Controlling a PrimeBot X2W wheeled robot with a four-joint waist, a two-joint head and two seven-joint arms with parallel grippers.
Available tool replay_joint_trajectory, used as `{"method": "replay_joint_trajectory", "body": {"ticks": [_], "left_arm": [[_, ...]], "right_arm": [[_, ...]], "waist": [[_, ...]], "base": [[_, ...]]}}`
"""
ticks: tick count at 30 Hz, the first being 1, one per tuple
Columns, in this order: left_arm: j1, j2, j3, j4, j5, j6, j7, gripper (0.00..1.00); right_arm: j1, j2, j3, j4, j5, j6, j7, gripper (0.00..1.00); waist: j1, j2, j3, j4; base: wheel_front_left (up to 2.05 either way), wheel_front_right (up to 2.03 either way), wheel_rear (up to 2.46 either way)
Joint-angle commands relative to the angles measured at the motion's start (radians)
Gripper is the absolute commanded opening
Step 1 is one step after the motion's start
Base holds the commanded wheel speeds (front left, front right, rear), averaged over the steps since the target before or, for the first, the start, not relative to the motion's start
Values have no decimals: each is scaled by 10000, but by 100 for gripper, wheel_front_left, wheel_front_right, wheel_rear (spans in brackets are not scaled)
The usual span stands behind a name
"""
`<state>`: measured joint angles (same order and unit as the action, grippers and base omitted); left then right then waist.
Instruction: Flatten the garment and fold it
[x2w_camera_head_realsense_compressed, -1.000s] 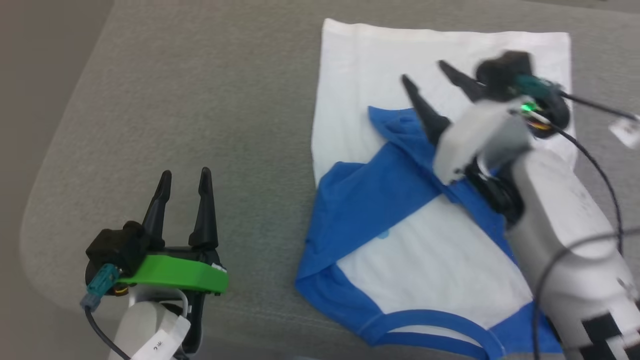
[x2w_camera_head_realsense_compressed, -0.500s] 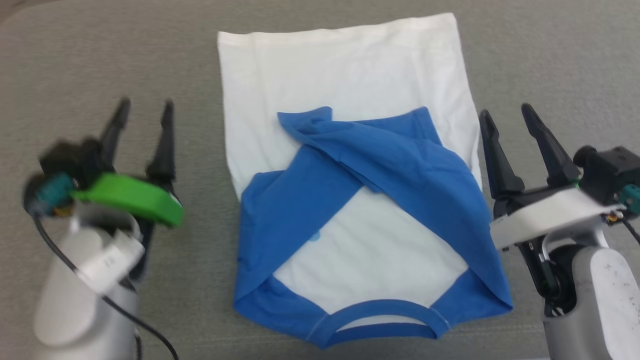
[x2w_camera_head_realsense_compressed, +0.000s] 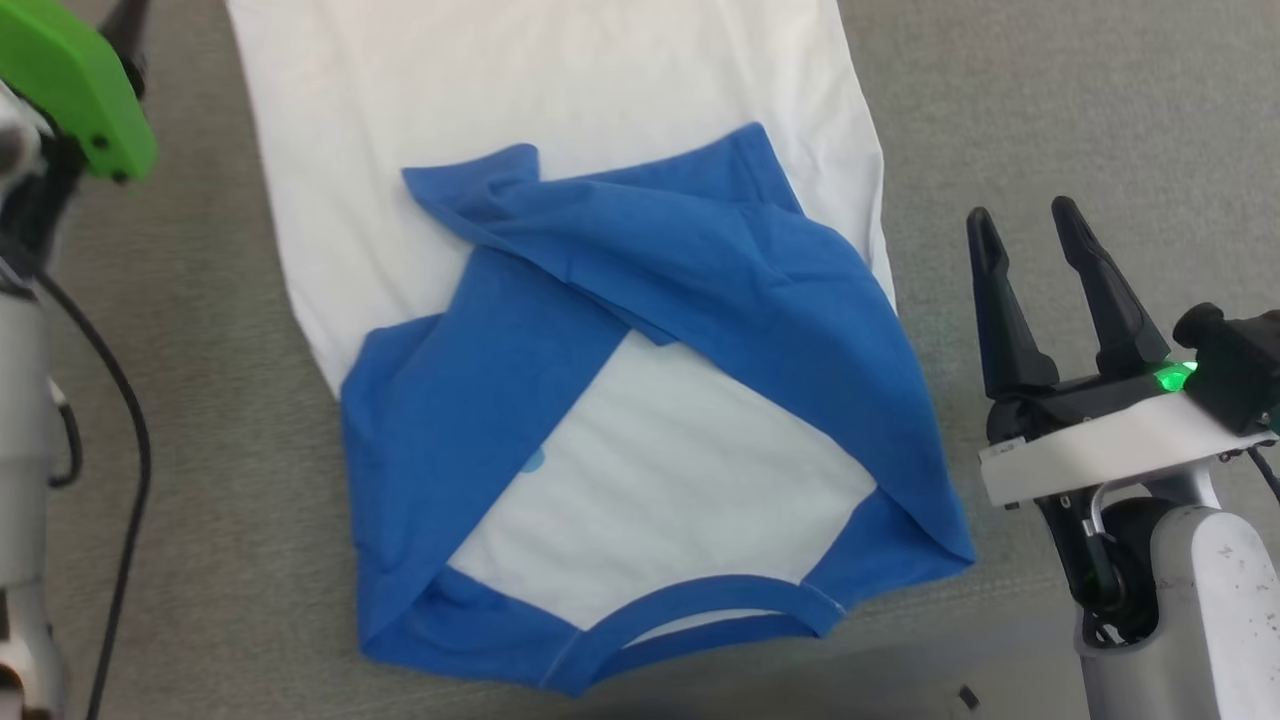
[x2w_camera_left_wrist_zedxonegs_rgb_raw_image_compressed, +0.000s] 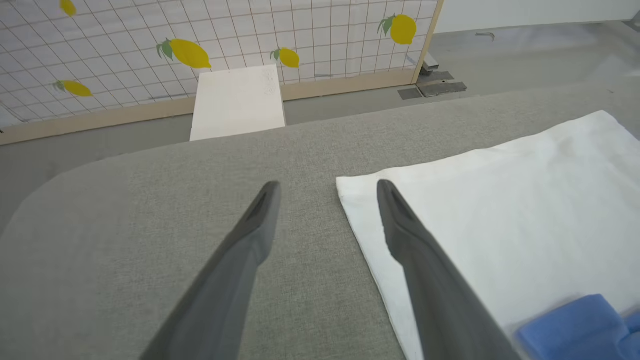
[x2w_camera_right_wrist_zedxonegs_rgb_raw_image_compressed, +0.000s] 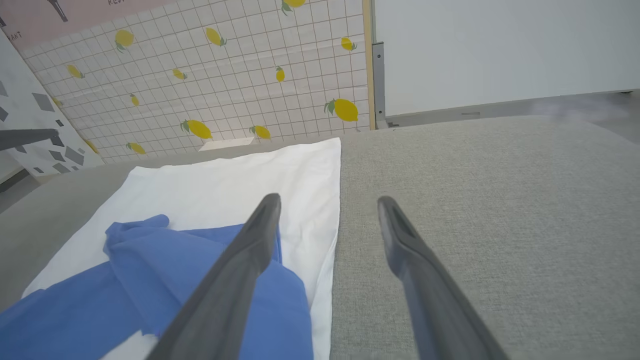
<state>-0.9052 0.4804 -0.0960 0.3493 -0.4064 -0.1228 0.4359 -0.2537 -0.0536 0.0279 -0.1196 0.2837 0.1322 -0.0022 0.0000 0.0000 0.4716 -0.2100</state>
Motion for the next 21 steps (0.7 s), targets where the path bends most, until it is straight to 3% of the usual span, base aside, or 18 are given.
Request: {"method": "replay_joint_trajectory", "body": {"ticks": [1, 11, 21], "left_arm": [[-396, 121, 17, 127, -85, 15, 360, 100], [-1672, 430, 215, 552, -253, 931, 2514, 100], [-1948, 833, 180, 385, 10, 1641, 3597, 100]], "right_arm": [[89, 29, 49, -39, 166, -15, -123, 100], [-251, 32, 552, 135, 700, -15, -723, 100], [-393, 33, 777, 359, 908, -15, -987, 100]], "waist": [[0, 0, 981, -805], [0, 0, 1926, -1386], [0, 0, 2294, -1605]], "base": [[0, 0, 0], [0, 0, 0], [0, 0, 0]]}}
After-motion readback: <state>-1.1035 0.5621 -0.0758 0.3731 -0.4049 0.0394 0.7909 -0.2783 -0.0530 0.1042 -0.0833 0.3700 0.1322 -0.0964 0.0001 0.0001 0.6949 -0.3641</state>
